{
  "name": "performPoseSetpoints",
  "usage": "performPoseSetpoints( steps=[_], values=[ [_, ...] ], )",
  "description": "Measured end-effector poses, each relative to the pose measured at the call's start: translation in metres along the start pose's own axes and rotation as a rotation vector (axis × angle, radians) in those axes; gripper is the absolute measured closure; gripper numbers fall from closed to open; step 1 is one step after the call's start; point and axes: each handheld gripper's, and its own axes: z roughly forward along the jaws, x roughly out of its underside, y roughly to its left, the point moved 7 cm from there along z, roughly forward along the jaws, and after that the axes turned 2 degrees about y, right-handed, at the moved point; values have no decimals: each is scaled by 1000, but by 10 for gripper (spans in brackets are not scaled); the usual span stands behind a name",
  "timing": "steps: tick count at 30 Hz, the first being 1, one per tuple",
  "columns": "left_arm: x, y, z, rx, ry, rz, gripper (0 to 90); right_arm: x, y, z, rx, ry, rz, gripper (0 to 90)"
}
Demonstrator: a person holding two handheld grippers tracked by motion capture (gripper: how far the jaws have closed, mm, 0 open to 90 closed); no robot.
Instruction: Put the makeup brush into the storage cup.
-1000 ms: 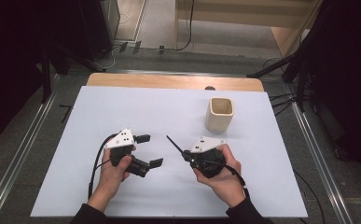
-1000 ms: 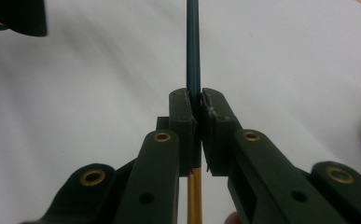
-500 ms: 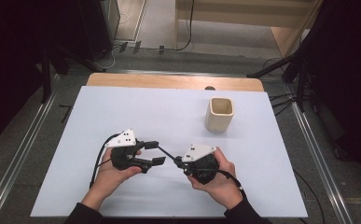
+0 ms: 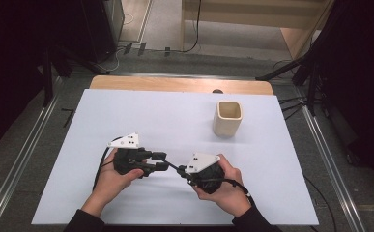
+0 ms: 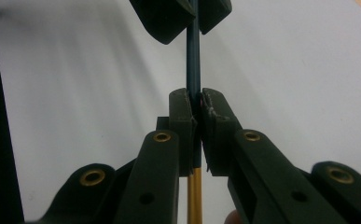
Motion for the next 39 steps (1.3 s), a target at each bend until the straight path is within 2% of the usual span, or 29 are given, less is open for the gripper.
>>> performPoseSetpoints(
  steps=[6,22,31,35,37,39],
  values=[
    [1,-2,3,35,30,3,641,0,1,1,-1,1,-27,851],
    [3,-3,4,78,75,-11,738,0,5,1,-11,12,-82,851],
    [4,-5,6,103,84,-22,780,1,6,2,-13,15,-111,850],
    [3,-8,6,156,73,-27,840,2,6,2,-16,13,-136,851],
    [2,-9,6,150,74,-20,855,2,7,3,-17,12,-150,850],
    [1,-9,5,149,64,-14,857,2,6,2,-18,6,-145,848]
  ],
)
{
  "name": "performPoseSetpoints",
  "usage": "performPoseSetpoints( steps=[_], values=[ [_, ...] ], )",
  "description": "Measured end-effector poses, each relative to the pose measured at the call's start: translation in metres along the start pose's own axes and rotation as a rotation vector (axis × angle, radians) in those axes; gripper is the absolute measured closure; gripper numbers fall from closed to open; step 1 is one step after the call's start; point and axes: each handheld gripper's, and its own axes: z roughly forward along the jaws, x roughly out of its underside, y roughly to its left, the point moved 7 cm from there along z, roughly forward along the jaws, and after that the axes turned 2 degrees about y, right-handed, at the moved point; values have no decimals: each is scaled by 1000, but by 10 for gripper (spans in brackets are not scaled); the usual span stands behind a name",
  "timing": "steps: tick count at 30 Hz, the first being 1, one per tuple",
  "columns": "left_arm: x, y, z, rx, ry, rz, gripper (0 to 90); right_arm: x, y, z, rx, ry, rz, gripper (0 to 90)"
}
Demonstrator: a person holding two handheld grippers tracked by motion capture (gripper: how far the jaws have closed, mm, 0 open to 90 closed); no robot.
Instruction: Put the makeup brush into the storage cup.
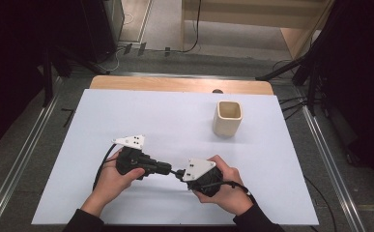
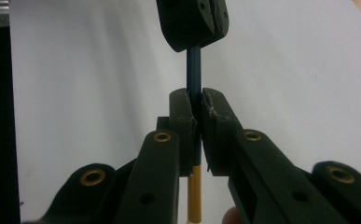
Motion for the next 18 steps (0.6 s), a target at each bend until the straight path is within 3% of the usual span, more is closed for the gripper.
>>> performPoseSetpoints(
  steps=[3,5,9,18],
  values=[
    [-2,2,-3,-30,-18,12,857,-1,-3,0,6,-30,56,808],
    [-3,2,-5,-56,-30,18,858,-2,-8,-1,31,-55,110,719],
    [-7,5,-12,-108,-75,24,858,-2,-18,-4,83,-108,195,656],
    [-13,8,-23,-248,-173,46,858,-6,-27,-7,163,-224,322,568]
  ],
)
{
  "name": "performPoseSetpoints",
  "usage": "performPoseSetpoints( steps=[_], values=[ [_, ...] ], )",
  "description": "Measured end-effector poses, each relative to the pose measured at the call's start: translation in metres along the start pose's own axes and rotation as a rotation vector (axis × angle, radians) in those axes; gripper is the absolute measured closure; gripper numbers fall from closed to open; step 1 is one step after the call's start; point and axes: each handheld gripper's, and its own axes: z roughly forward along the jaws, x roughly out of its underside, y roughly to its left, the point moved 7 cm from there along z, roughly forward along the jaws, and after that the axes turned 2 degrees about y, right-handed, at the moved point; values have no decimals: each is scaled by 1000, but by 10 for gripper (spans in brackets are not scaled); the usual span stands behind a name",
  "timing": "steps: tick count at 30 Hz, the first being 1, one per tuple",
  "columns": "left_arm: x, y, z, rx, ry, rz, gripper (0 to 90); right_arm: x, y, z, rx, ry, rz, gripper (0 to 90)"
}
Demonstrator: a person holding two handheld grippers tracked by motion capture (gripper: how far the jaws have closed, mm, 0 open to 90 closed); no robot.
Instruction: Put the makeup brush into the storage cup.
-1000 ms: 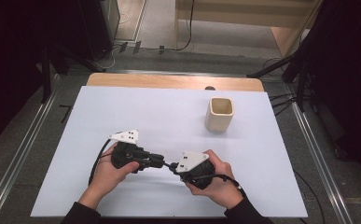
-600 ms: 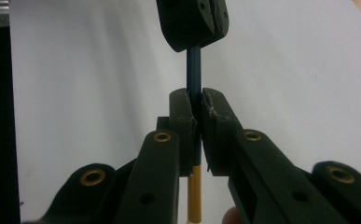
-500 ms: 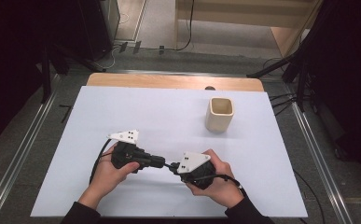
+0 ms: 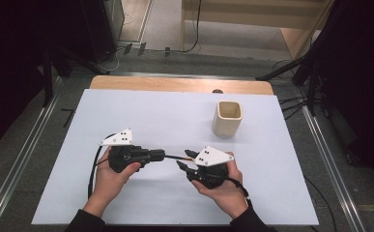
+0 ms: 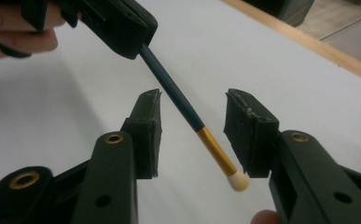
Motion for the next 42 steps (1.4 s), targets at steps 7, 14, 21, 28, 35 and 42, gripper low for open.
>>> performPoseSetpoints(
  steps=[7,14,21,28,35,42],
  values=[
    [-7,-4,-2,-92,-84,35,859,-4,0,1,17,-88,130,549],
    [-10,-4,-4,-174,-160,47,859,-6,-3,2,3,-133,243,537],
    [-15,-5,-6,-239,-230,52,859,-7,-10,3,-3,-168,377,516],
    [-17,-7,-3,-291,-287,98,859,-10,-15,4,-28,-212,500,484],
    [-16,-8,1,-317,-330,119,859,-13,-17,6,-54,-253,587,440],
    [-15,-9,4,-335,-350,128,859,-16,-16,9,-106,-277,685,360]
  ],
)
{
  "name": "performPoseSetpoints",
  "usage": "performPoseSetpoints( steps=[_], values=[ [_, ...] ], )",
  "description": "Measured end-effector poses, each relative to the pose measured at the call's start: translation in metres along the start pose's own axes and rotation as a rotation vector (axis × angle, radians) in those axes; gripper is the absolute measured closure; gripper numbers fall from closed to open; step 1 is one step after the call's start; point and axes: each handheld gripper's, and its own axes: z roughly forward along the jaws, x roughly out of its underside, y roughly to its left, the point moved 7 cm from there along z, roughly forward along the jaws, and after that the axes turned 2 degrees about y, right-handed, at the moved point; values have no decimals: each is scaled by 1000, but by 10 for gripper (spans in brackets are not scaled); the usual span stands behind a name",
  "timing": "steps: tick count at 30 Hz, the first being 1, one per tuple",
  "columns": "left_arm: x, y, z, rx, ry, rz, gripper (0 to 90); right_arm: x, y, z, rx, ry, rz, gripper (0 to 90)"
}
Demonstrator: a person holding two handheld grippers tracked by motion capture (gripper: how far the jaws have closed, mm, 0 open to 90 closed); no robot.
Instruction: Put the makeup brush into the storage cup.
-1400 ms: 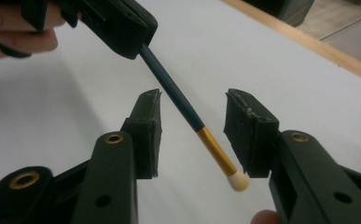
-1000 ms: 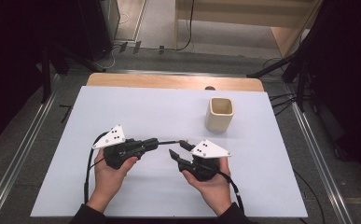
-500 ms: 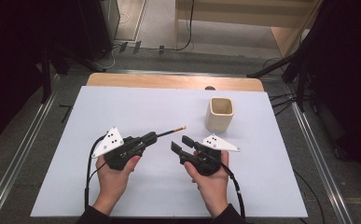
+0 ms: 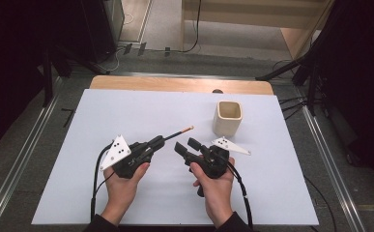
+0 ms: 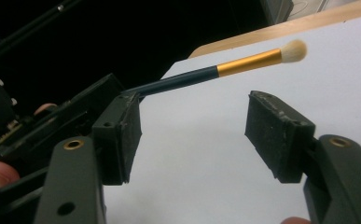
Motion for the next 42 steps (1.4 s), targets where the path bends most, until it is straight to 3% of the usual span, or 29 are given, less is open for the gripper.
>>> performPoseSetpoints(
  steps=[4,9,23,32,42],
  values=[
    [2,-3,2,-6,-3,19,859,-2,-1,0,-22,-16,73,345],
    [4,-7,4,-2,-4,25,859,-4,-6,1,-12,-27,103,326],
    [6,-17,9,5,-9,54,858,-3,-19,2,-53,-36,268,324],
    [7,-24,12,20,-7,58,858,-3,-23,2,-85,-34,338,353],
    [13,-36,18,42,10,64,858,-2,-23,3,-110,-27,354,405]
  ],
)
